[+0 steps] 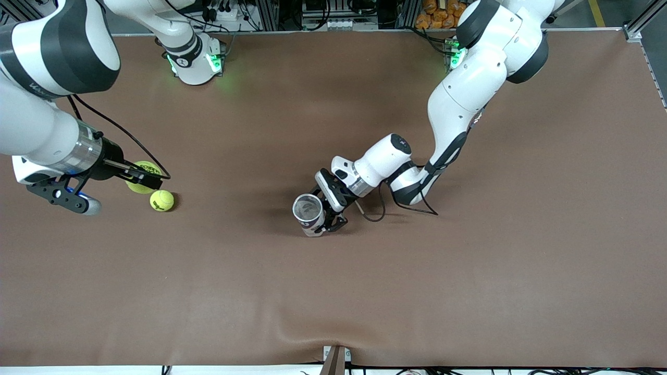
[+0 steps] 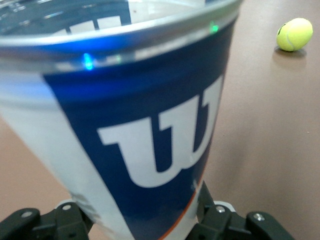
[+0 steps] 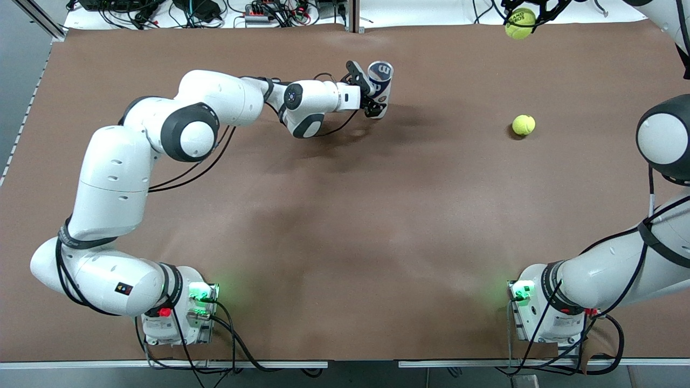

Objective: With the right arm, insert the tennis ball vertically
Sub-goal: 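Carry the held ball with the right gripper over the can's open end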

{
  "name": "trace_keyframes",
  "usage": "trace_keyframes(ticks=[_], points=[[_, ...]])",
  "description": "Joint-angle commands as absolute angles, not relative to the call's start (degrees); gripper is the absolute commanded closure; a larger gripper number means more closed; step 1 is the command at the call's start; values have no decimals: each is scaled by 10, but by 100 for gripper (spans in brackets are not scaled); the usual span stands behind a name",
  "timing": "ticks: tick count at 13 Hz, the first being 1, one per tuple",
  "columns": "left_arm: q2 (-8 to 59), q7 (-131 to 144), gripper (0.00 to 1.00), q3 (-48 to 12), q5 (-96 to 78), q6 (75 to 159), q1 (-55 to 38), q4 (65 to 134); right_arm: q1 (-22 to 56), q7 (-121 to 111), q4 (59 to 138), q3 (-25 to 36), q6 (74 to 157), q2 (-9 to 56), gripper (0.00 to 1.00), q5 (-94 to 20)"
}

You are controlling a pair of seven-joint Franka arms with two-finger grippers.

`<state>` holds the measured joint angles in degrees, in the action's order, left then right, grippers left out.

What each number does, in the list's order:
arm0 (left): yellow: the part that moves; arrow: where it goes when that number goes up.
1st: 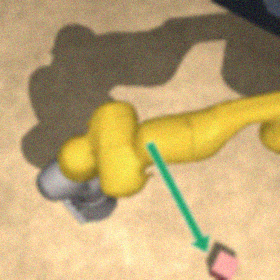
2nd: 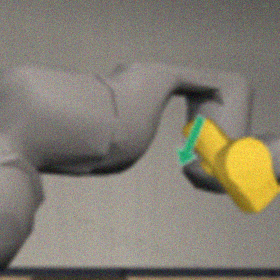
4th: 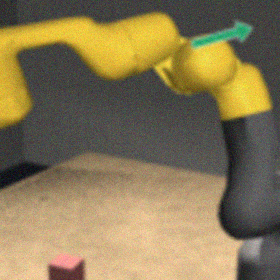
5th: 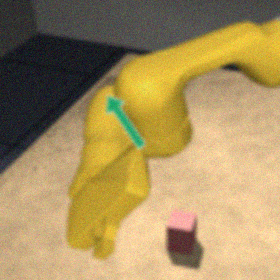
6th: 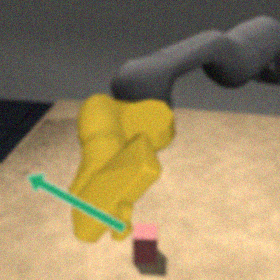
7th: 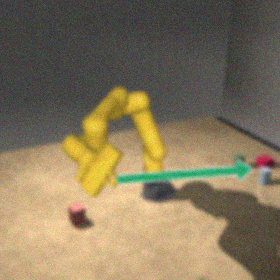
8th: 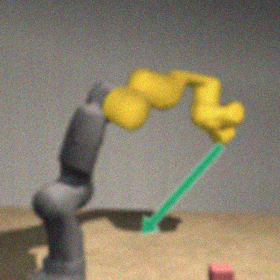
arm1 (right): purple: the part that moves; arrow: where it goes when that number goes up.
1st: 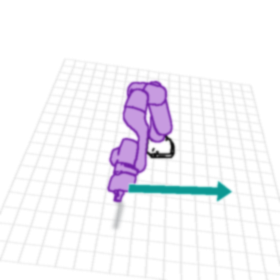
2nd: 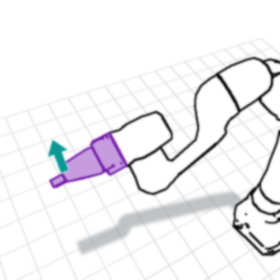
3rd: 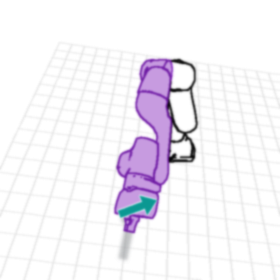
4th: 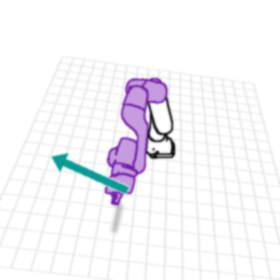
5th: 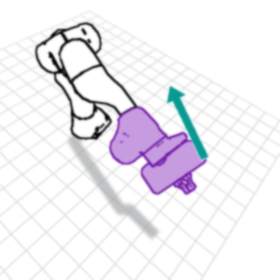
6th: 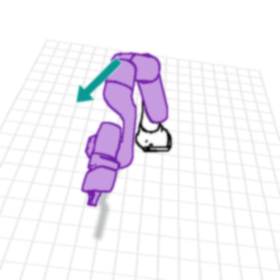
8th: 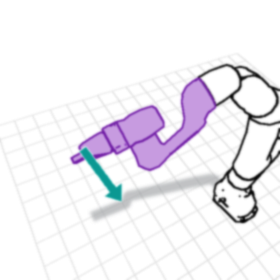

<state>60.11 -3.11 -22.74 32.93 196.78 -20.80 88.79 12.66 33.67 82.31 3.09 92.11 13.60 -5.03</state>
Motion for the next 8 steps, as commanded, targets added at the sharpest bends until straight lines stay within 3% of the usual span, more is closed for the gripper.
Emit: trace_keyframes(ticks=[1,8], points=[[605,-26,21,-227,330,1978,-208,891,161,412,822,35,954,148,100,-57],[603,-30,21,-227,330,1979,-207,892,264,626,817,36,1054,201,100,-52]])
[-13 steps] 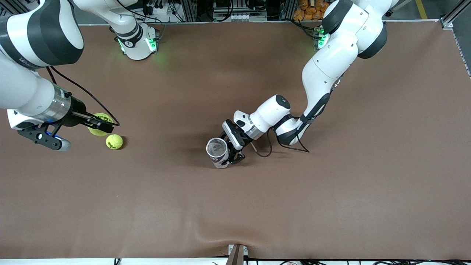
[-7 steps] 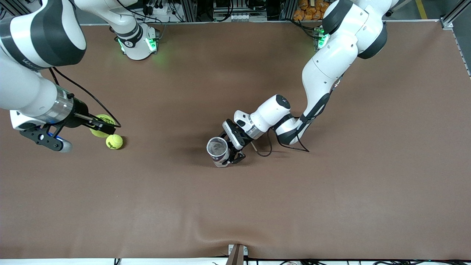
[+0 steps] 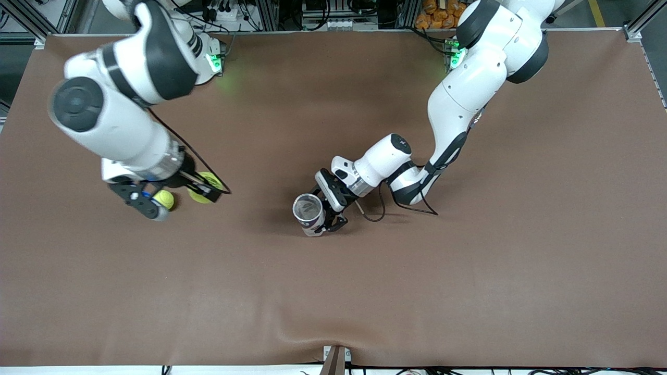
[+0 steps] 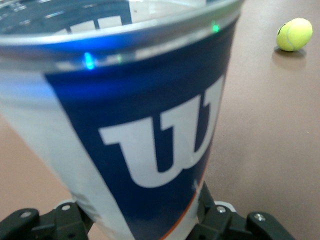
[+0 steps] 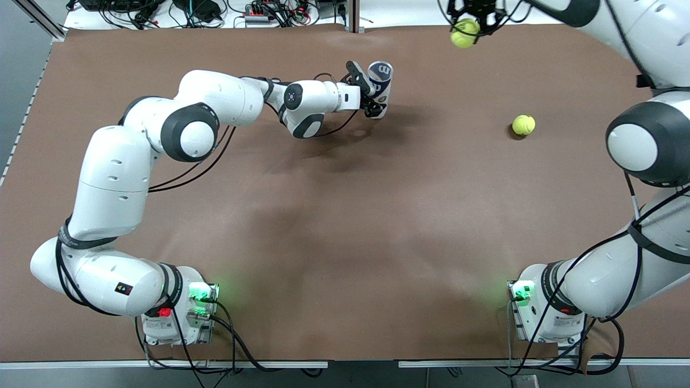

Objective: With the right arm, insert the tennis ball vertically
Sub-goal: 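Carry the held ball with the right gripper over the can's open end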

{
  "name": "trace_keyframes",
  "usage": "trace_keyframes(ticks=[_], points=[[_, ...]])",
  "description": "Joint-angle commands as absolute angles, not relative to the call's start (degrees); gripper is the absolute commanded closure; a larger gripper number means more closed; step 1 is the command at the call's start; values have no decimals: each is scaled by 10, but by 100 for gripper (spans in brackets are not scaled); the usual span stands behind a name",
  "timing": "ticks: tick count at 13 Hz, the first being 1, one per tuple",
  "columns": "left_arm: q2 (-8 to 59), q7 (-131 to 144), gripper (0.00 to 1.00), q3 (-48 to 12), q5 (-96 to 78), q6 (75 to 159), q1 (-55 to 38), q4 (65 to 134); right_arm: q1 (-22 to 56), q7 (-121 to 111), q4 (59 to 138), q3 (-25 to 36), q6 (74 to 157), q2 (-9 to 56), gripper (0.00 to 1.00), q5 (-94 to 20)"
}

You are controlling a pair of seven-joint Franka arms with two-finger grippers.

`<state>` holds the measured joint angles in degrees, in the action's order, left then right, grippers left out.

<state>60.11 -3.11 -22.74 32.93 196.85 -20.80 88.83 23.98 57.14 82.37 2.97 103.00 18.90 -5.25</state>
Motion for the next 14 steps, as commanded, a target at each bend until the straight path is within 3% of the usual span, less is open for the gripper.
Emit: trace_keyframes(ticks=[1,7,14], points=[[603,-32,21,-227,331,1979,-207,893,279,654,815,36,1069,209,100,-50],[603,-33,22,-227,331,1980,-207,892,336,783,695,38,1078,305,100,-43],[603,-33,22,-227,331,1984,-208,892,372,834,680,40,1114,359,100,-11]])
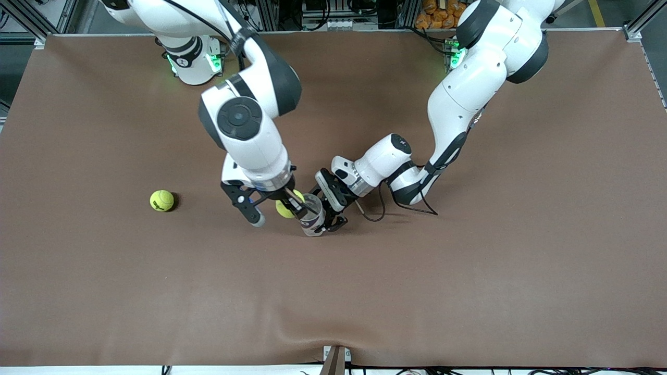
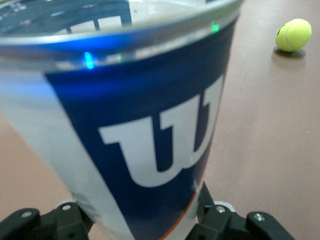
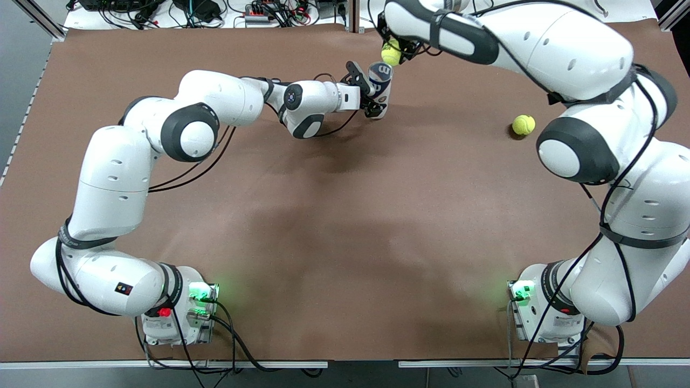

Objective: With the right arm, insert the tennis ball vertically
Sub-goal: 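Carry the held ball with the right gripper over the can's open end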

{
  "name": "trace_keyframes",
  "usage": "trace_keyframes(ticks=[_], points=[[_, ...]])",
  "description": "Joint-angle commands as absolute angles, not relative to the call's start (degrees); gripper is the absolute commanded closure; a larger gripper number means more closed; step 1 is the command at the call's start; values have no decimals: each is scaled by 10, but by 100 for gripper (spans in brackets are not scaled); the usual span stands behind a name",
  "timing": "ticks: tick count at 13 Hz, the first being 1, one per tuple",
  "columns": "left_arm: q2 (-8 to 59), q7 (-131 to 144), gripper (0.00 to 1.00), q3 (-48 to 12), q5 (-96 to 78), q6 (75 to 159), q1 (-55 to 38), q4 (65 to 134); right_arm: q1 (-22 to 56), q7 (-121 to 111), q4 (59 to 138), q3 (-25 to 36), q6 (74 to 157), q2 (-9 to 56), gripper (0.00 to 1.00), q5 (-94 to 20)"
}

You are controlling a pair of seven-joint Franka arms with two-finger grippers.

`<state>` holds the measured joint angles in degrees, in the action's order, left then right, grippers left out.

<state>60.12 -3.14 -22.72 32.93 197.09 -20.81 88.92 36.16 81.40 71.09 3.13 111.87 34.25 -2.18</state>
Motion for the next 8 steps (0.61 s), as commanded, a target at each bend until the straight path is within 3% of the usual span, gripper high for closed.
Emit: trace_keyframes(ticks=[1,8], points=[[603,-33,22,-227,331,1984,-208,892,373,837,675,40,1115,364,100,-10],[604,-33,22,-226,331,1988,-208,893,378,863,663,39,1131,378,100,-2]])
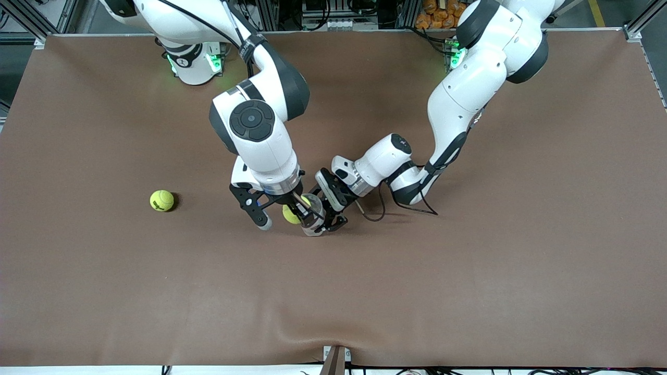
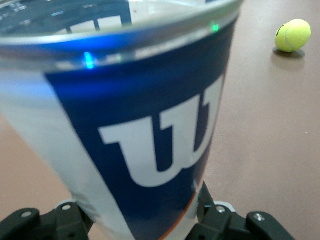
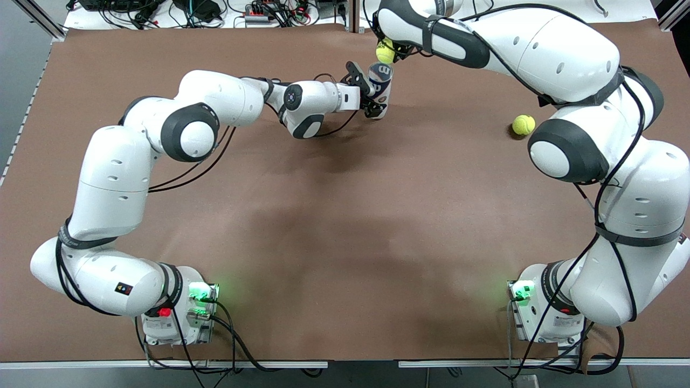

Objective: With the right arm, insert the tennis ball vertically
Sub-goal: 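Carry the held ball with the right gripper over the can's open end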

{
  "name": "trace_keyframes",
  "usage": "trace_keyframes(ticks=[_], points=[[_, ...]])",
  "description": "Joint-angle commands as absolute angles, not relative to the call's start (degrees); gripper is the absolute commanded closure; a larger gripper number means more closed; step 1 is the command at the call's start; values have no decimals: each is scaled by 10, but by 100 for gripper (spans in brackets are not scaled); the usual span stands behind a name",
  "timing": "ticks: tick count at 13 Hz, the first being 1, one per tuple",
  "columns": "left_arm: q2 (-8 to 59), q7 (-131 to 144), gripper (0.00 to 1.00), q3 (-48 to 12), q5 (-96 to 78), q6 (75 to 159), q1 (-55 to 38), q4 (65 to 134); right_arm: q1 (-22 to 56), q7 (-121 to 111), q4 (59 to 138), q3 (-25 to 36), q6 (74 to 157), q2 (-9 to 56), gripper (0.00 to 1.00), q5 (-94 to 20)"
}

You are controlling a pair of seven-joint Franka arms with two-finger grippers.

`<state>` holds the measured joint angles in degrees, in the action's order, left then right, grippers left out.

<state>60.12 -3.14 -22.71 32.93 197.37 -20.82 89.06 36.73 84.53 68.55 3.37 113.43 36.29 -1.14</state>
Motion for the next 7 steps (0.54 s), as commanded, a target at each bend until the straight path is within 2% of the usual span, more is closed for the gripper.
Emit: trace_keyframes(ticks=[1,7], points=[[604,-33,22,-226,331,1988,-209,893,380,861,665,38,1129,378,100,-3],[604,-33,22,-226,331,1988,-209,892,380,853,668,34,1094,379,100,-18]])
